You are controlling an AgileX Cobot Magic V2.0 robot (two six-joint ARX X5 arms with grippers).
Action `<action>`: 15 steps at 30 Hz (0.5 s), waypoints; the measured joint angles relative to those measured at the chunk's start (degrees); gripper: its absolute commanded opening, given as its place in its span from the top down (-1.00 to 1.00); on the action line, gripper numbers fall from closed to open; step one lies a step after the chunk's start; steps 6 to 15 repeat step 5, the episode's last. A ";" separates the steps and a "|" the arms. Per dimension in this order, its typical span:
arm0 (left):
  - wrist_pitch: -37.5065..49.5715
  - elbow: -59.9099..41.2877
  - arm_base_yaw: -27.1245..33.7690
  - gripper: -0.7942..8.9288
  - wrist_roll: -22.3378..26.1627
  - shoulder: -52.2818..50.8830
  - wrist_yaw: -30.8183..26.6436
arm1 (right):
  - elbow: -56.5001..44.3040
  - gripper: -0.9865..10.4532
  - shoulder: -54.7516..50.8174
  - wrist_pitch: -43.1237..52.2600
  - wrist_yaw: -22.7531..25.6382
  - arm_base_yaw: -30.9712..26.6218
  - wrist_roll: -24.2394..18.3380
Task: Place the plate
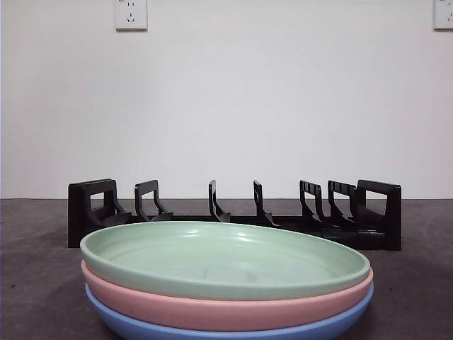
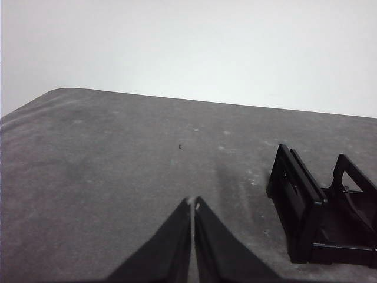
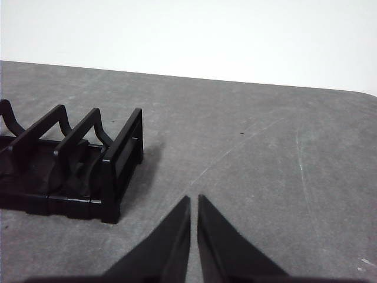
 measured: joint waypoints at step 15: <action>-0.02 0.00 0.00 0.82 0.00 0.00 0.00 | 0.00 0.80 0.00 0.00 0.00 0.00 0.00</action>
